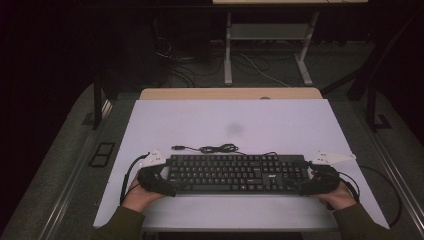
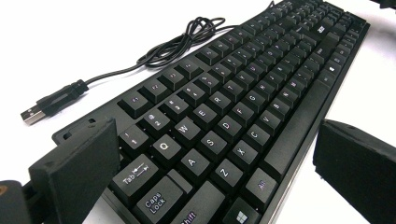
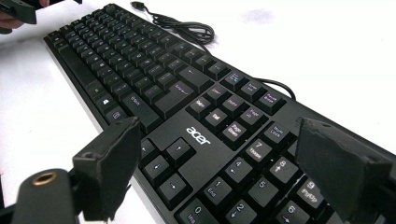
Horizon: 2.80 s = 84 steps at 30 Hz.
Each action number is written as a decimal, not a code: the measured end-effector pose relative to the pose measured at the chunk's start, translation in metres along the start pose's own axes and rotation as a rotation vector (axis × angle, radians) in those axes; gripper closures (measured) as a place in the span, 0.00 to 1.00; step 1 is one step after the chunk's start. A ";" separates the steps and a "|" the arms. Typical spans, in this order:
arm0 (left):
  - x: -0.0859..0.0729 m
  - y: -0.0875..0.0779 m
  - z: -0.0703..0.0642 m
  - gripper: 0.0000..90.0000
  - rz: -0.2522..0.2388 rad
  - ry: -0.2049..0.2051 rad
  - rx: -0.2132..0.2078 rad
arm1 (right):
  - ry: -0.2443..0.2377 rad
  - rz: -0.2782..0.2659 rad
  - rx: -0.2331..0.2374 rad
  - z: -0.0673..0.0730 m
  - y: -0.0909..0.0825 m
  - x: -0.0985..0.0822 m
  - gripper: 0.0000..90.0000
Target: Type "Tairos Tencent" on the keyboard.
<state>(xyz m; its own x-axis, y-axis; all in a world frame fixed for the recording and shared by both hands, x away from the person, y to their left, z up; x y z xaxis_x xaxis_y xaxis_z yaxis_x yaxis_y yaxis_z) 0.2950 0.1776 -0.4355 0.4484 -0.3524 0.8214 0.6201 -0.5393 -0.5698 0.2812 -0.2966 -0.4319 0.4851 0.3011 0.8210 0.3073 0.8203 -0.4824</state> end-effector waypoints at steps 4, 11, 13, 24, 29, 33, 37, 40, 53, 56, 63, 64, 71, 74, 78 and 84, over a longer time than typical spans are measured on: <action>0.000 0.000 0.001 0.00 0.000 -0.003 -0.001 | 0.003 -0.003 0.002 -0.001 0.000 0.001 0.16; 0.002 0.000 0.001 0.00 -0.011 -0.011 0.002 | 0.014 -0.012 0.017 -0.003 0.001 0.003 0.16; 0.003 0.000 0.000 0.00 -0.014 -0.013 0.002 | 0.016 -0.016 0.022 -0.003 0.002 0.004 0.16; 0.002 0.002 0.000 0.00 -0.013 -0.003 -0.005 | 0.014 -0.027 0.036 -0.001 0.006 0.012 0.17; 0.003 0.001 0.000 0.00 -0.017 -0.009 -0.006 | 0.016 -0.026 0.040 0.000 0.010 0.015 0.17; 0.003 0.002 -0.001 0.00 -0.016 -0.011 -0.005 | 0.015 -0.026 0.048 0.000 0.014 0.018 0.17; 0.003 0.002 -0.001 0.00 -0.016 -0.010 -0.005 | 0.015 -0.019 0.058 0.000 0.019 0.019 0.17; 0.003 0.002 -0.001 0.00 -0.016 -0.013 -0.001 | 0.011 -0.015 0.069 0.001 0.022 0.021 0.17; 0.002 0.001 -0.001 0.00 -0.023 -0.017 -0.007 | 0.007 -0.010 0.085 0.007 0.034 0.027 0.17; 0.002 0.001 -0.002 0.00 -0.025 -0.017 -0.006 | 0.002 -0.010 0.089 0.008 0.037 0.028 0.17; 0.002 0.000 -0.002 0.00 -0.027 -0.018 -0.004 | -0.008 -0.004 0.106 0.012 0.047 0.032 0.17; 0.002 0.000 -0.002 0.00 -0.027 -0.018 -0.004 | -0.011 -0.002 0.107 0.012 0.048 0.033 0.17; 0.002 0.000 -0.003 0.00 -0.028 -0.017 -0.007 | -0.022 0.013 0.122 0.013 0.058 0.036 0.17; 0.002 0.000 -0.003 0.00 -0.028 -0.018 -0.007 | -0.027 0.019 0.128 0.014 0.061 0.037 0.17; 0.002 0.000 -0.003 0.00 -0.026 -0.015 -0.009 | -0.037 0.030 0.140 0.015 0.068 0.040 0.23; 0.001 0.001 -0.003 0.00 -0.024 -0.015 -0.012 | -0.038 0.030 0.139 0.015 0.071 0.042 0.28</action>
<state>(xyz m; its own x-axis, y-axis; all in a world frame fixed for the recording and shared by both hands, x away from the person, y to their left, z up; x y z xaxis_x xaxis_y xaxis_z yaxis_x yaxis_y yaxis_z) 0.2940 0.1741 -0.4348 0.4430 -0.3278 0.8344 0.6230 -0.5568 -0.5495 0.3115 -0.2186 -0.4269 0.4601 0.3424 0.8192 0.1759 0.8692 -0.4621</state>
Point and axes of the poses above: each handheld gripper's, and its own axes: y roughly forward along the jaws, x roughly out of its top, z roughly to its left, the point moved 1 cm from there along y, roughly forward along the jaws, and after that the axes turned 14 degrees about x, right-handed, at the moved point
